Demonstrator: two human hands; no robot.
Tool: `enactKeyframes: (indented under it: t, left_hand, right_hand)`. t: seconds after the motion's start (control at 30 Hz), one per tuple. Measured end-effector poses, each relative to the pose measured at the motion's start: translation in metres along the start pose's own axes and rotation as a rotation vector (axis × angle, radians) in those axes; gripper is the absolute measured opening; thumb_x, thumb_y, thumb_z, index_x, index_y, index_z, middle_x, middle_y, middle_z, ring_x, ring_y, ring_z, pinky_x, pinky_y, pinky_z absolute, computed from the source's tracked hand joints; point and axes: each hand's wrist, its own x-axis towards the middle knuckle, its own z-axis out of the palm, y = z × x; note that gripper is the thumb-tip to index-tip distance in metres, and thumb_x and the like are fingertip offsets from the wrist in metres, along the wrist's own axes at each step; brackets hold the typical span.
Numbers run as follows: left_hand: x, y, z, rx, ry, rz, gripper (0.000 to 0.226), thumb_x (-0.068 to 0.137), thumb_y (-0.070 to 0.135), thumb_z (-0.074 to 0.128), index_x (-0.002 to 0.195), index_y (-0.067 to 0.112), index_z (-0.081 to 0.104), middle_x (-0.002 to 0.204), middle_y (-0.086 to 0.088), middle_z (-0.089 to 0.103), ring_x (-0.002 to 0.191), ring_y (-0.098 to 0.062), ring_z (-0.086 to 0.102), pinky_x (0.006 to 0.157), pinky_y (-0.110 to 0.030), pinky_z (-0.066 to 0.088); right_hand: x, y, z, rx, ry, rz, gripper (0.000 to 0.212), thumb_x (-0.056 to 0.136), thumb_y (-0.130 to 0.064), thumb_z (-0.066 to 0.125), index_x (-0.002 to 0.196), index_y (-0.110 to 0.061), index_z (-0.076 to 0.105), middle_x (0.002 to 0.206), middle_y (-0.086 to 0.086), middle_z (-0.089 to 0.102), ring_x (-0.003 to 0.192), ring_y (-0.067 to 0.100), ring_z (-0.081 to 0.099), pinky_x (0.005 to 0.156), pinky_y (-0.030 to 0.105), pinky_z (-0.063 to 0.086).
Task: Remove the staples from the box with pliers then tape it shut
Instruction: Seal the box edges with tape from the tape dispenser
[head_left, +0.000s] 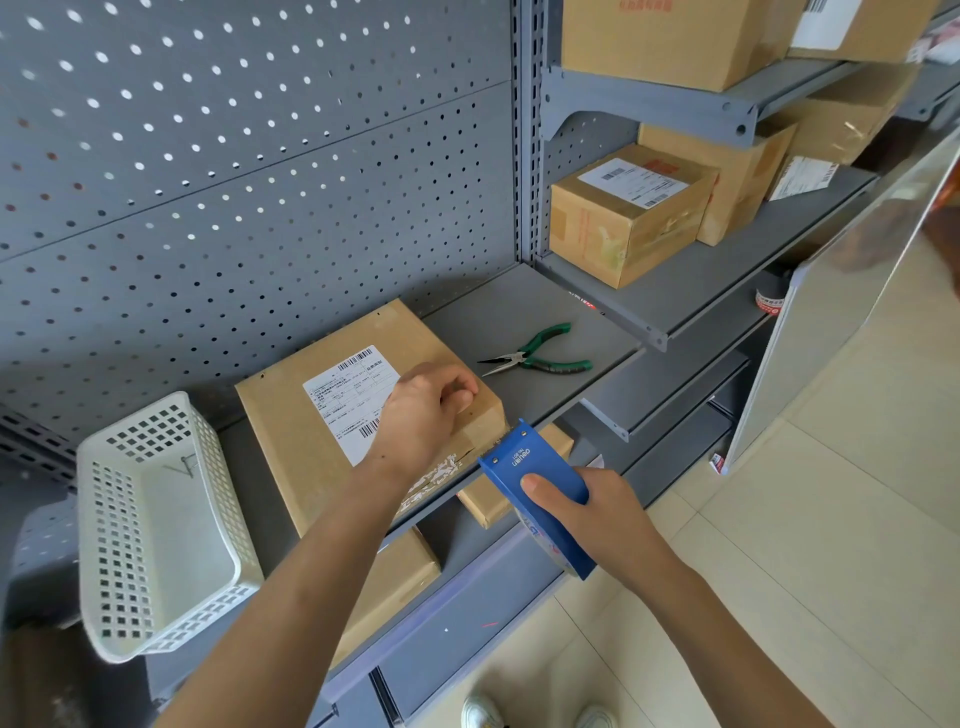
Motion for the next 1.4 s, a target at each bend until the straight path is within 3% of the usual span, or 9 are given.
enactKeyframes:
  t: [0.17,0.4,0.67,0.87,1.03,1.2,1.4]
  left_hand:
    - [-0.001,0.002,-0.001,-0.003,-0.001,-0.018,0.014,0.097,0.017,0.063,0.091,0.027,0.070,0.081,0.022,0.056,0.072,0.005,0.054,0.058,-0.004,0.036]
    - [0.000,0.002,-0.001,0.016,0.001,-0.010,0.013,0.097,0.016,0.063,0.092,0.025,0.071,0.079,0.022,0.055,0.071,0.002,0.054,0.058,-0.005,0.035]
    - [0.000,0.000,0.001,-0.006,0.006,-0.014,0.014,0.097,0.016,0.063,0.091,0.026,0.070,0.081,0.021,0.055,0.072,-0.001,0.054,0.061,-0.012,0.039]
    - [0.000,-0.003,0.002,-0.004,0.004,-0.017,0.014,0.097,0.018,0.063,0.092,0.029,0.070,0.085,0.021,0.054,0.076,0.000,0.054,0.062,-0.012,0.038]
    - [0.002,-0.003,0.003,-0.019,0.002,-0.015,0.015,0.096,0.018,0.064,0.090,0.030,0.069,0.089,0.015,0.058,0.080,-0.001,0.055,0.065,-0.014,0.039]
    - [0.001,-0.001,0.002,-0.033,0.002,-0.031,0.014,0.095,0.016,0.063,0.088,0.027,0.069,0.084,0.017,0.057,0.079,0.000,0.054,0.064,-0.014,0.038]
    - [0.000,-0.001,0.002,-0.047,0.004,-0.035,0.014,0.095,0.016,0.064,0.087,0.026,0.068,0.081,0.018,0.056,0.078,0.001,0.053,0.064,-0.015,0.038]
  right_hand:
    - [-0.002,0.002,-0.004,-0.055,0.021,-0.035,0.047,0.089,-0.061,0.069,0.076,-0.017,0.061,0.062,-0.007,0.061,0.056,0.006,0.061,0.056,0.021,0.047]
    - [0.002,-0.003,-0.010,-0.143,-0.004,-0.021,0.066,0.071,-0.084,0.058,0.072,-0.018,0.058,0.060,-0.006,0.060,0.055,0.007,0.060,0.056,0.026,0.049]
    - [0.001,0.006,0.012,-0.065,0.048,0.021,0.052,0.091,-0.065,0.063,0.072,-0.018,0.053,0.061,-0.005,0.054,0.051,0.004,0.052,0.053,0.018,0.041]
    - [0.002,0.006,0.011,-0.051,0.037,0.038,0.050,0.092,-0.065,0.063,0.077,-0.018,0.056,0.064,-0.006,0.057,0.055,0.005,0.057,0.053,0.016,0.043]
    - [0.005,0.004,0.010,-0.038,0.018,0.061,0.057,0.091,-0.066,0.064,0.073,-0.014,0.053,0.060,-0.004,0.054,0.052,0.007,0.052,0.055,0.022,0.042]
    - [0.007,-0.002,0.010,-0.054,0.005,0.066,0.052,0.093,-0.063,0.064,0.068,-0.019,0.049,0.055,-0.007,0.050,0.044,0.002,0.048,0.050,0.015,0.038]
    - [0.011,-0.006,0.012,-0.101,0.012,0.092,0.055,0.091,-0.066,0.063,0.067,-0.019,0.046,0.057,-0.005,0.047,0.044,0.004,0.045,0.049,0.017,0.035]
